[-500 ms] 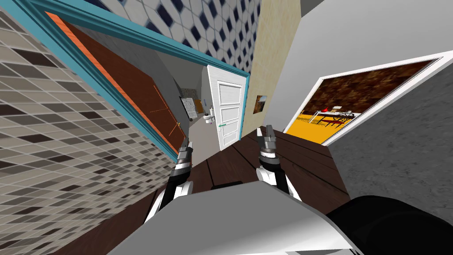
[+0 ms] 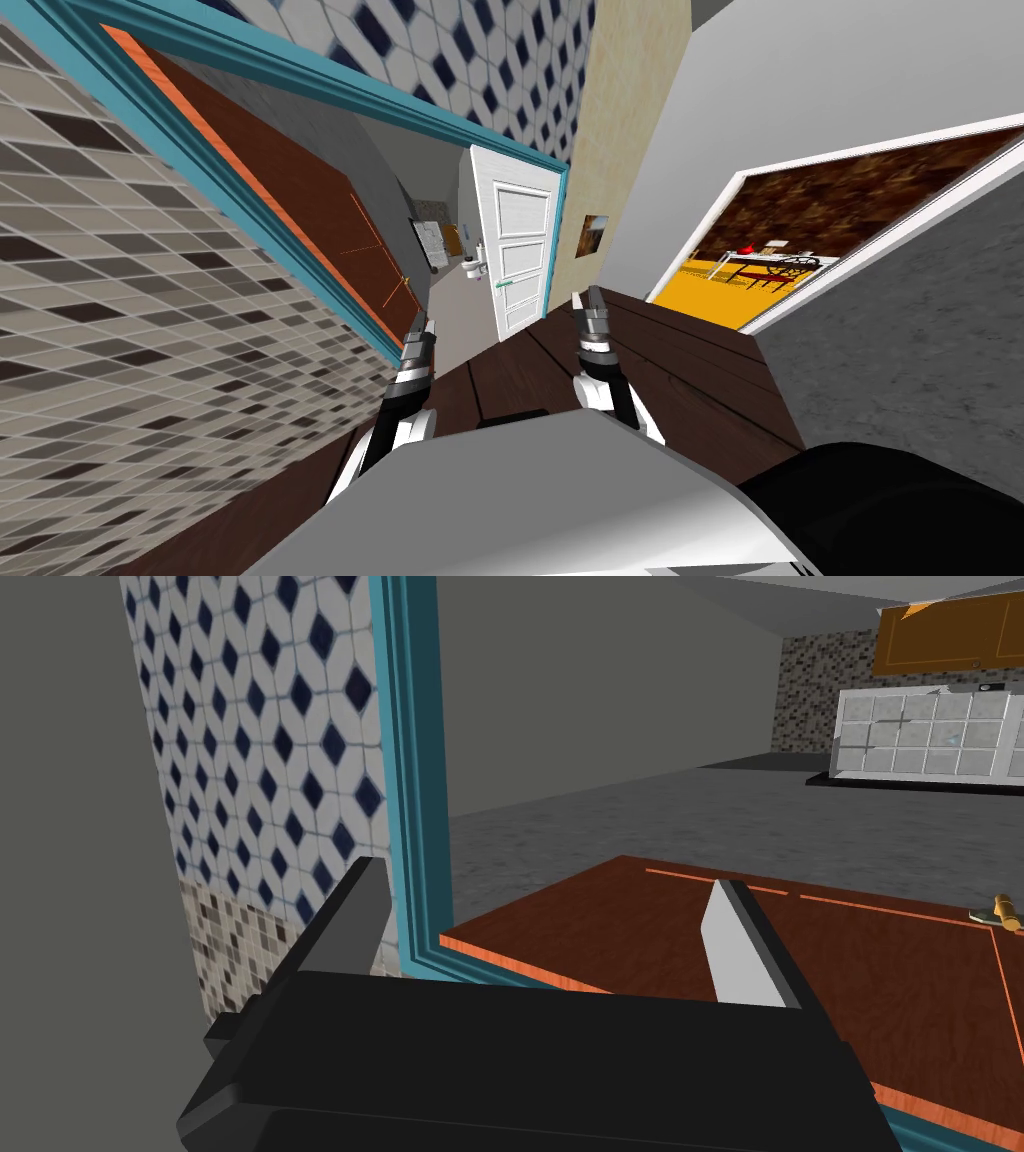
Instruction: Push the door open
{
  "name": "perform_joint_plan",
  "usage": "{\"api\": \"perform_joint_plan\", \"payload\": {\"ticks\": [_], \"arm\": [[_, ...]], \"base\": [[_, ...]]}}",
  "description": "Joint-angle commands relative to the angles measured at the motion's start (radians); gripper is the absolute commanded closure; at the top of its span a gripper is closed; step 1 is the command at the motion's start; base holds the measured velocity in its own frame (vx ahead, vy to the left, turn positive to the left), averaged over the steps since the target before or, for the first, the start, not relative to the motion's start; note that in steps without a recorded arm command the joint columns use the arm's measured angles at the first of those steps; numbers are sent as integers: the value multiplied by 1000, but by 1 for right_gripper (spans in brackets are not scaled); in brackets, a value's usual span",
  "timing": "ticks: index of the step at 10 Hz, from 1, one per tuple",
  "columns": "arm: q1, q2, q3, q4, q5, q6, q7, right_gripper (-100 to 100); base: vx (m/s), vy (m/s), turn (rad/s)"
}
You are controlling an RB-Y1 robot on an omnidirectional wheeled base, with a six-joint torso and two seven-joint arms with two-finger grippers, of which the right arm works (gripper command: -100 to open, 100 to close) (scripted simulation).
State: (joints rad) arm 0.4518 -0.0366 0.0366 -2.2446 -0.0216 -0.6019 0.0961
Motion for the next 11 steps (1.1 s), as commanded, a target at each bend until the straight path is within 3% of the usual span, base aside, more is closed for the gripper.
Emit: {"api": "perform_joint_plan", "payload": {"ticks": [1,6,9,10,11], "arm": [[-31,-8,-4,50,-2,2,-12,-100],[-134,-24,6,210,-1,18,-45,-100],[-159,-28,8,268,0,21,-52,-100],[-183,-31,10,305,0,25,-60,-100],[-183,-31,10,309,0,25,-60,-100]], "base": [[67,-18,41],[83,-22,59],[45,-13,30],[40,-12,48],[40,-15,24]]}}
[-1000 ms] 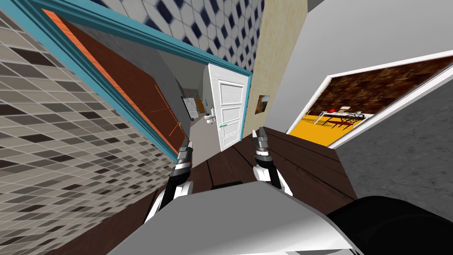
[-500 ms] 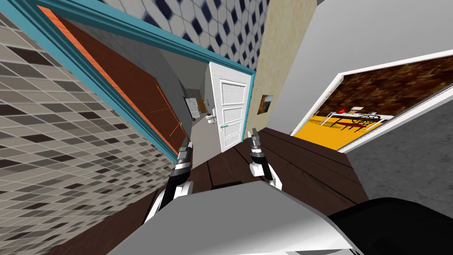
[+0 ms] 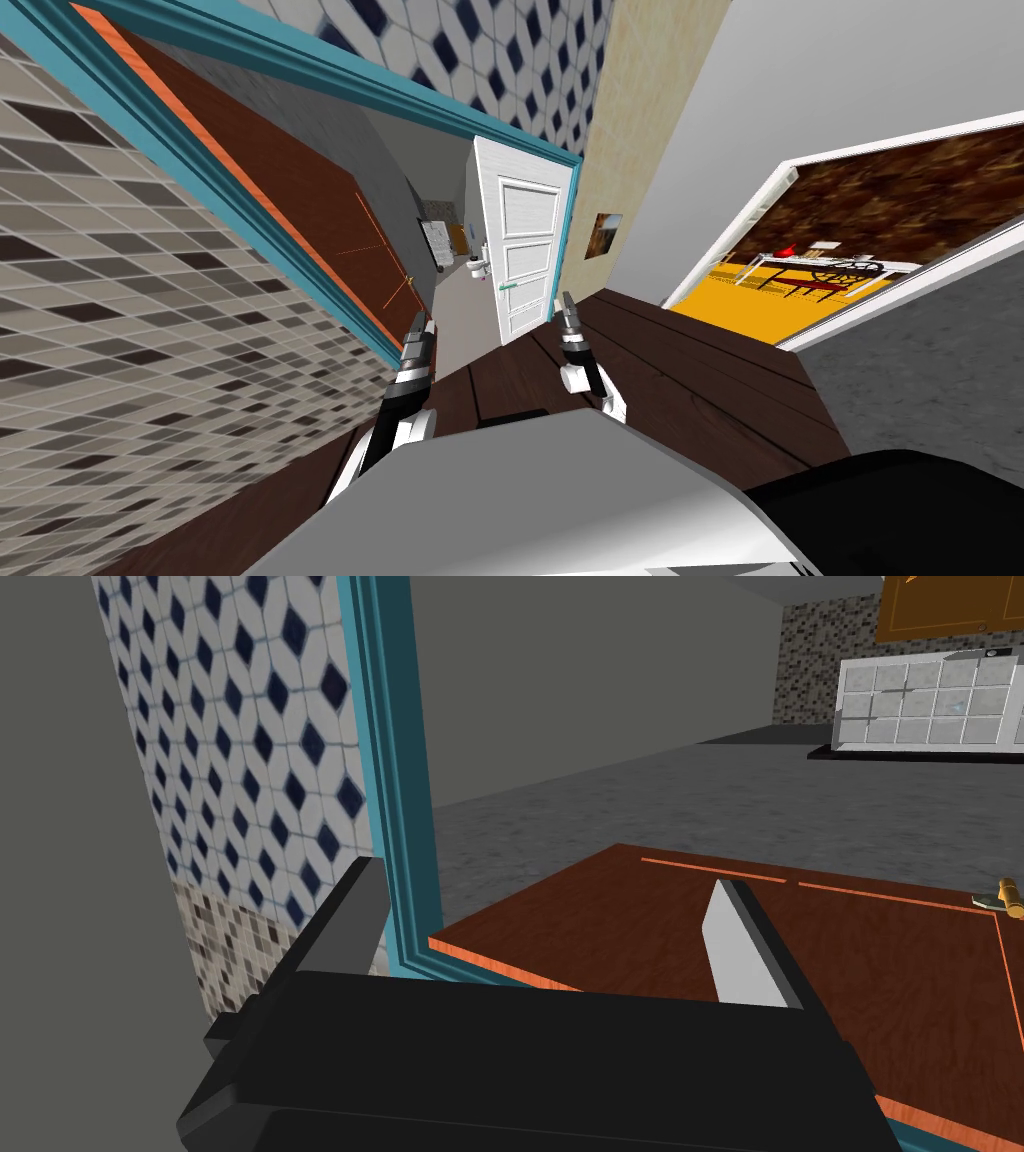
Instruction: Push the door open
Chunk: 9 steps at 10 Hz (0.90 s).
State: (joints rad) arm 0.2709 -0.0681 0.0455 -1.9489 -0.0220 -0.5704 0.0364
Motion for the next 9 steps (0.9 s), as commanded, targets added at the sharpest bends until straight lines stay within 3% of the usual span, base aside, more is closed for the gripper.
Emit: {"api": "perform_joint_plan", "payload": {"ticks": [1,2,3,4,6,7,8,9], "arm": [[-29,-3,4,50,1,-2,-9,-100],[-29,-3,4,58,1,-2,-9,-100],[-55,-7,7,95,2,2,-17,-100],[-55,-7,7,104,2,2,-17,-100],[-111,-14,12,172,2,10,-35,-100],[-111,-14,12,197,2,10,-35,-100],[-139,-17,14,229,3,14,-44,-100],[-139,-17,14,246,3,14,-44,-100]], "base": [[51,-18,41],[41,-13,32],[45,-18,48],[48,-15,29],[69,-20,69],[60,-22,28],[58,-18,46],[44,-21,28]]}}
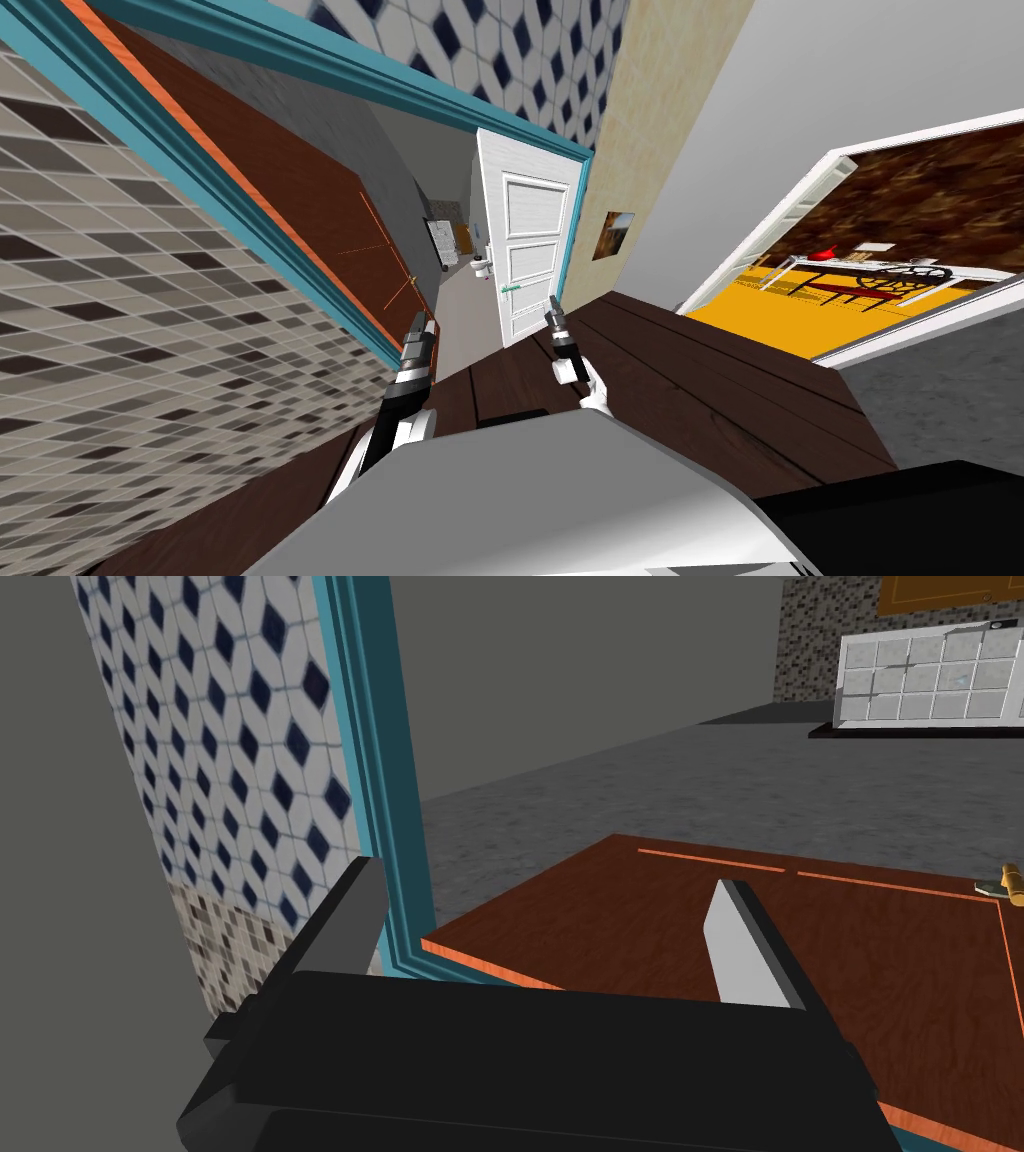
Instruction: Push the door open
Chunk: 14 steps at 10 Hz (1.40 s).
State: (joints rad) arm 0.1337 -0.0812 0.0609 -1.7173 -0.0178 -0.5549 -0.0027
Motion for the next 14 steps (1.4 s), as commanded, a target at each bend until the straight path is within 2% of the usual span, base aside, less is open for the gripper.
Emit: {"api": "perform_joint_plan", "payload": {"ticks": [1,2,4,5,6,8,9,11,12,13,14], "arm": [[-30,-7,1,50,-1,3,-14,-100],[-30,-7,1,62,-1,3,-14,-100],[-89,-13,7,135,0,12,-32,-100],[-89,-13,7,159,0,12,-32,-100],[-89,-13,7,162,0,12,-32,-100],[-147,-19,12,235,1,20,-51,-100],[-147,-19,12,261,1,20,-51,-100],[-206,-24,18,337,2,29,-69,-100],[-206,-24,18,361,2,29,-69,-100],[-234,-27,20,396,3,33,-78,-100],[-234,-27,20,409,3,33,-78,-100]], "base": [[51,-19,45],[43,-15,32],[62,-31,79],[64,-29,23],[25,-7,-16],[53,-21,70],[59,-26,37],[58,-34,62],[64,-28,38],[59,-26,56],[45,-16,29]]}}
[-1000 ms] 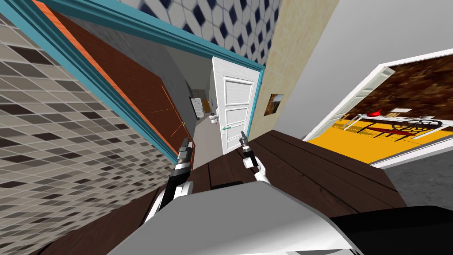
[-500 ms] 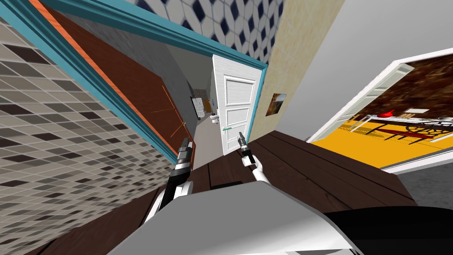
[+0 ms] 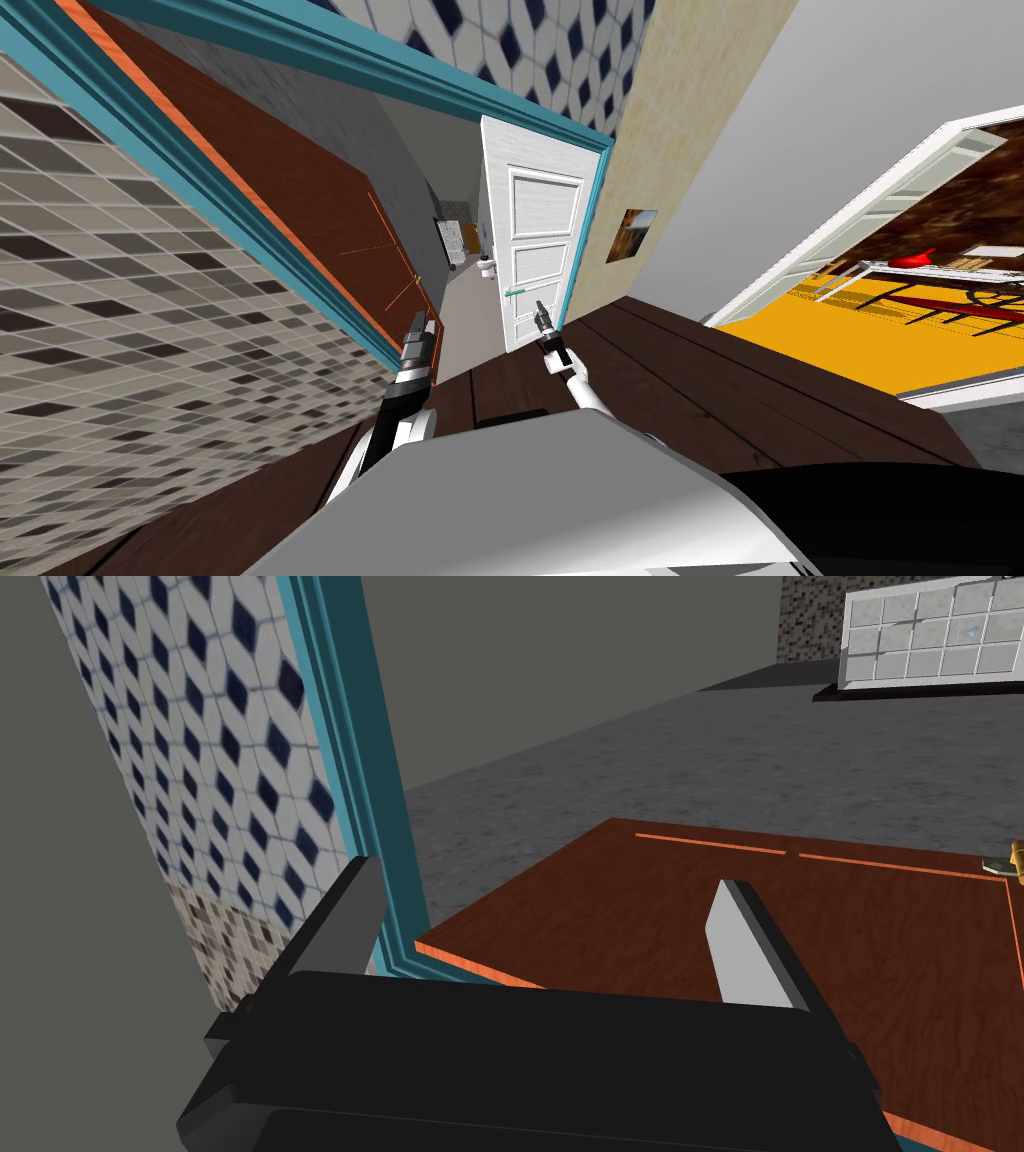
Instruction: Push the door open
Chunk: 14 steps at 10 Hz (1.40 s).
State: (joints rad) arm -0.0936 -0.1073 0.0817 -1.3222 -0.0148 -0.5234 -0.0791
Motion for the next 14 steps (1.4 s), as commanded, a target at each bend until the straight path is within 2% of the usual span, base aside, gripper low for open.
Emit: {"api": "perform_joint_plan", "payload": {"ticks": [1,2,3,4,6,7,8,9,11,12,14], "arm": [[-36,-3,2,50,0,6,-11,-100],[-36,-3,2,62,0,6,-11,-100],[-64,-6,5,93,1,10,-20,-100],[-64,-6,5,111,1,10,-20,-100],[-118,-10,10,183,2,18,-37,-100],[-118,-10,10,201,2,18,-37,-100],[-144,-12,12,239,2,22,-45,-100],[-144,-12,12,247,2,22,-45,-100],[-193,-16,17,312,3,29,-61,-100],[-193,-16,17,329,3,29,-61,-100],[-238,-19,21,395,4,36,-75,-100]], "base": [[47,-10,47],[43,-14,32],[46,-22,40],[41,-18,31],[56,-26,76],[61,-32,18],[61,-29,39],[46,-23,29],[55,-30,57],[50,-22,32],[59,-38,49]]}}
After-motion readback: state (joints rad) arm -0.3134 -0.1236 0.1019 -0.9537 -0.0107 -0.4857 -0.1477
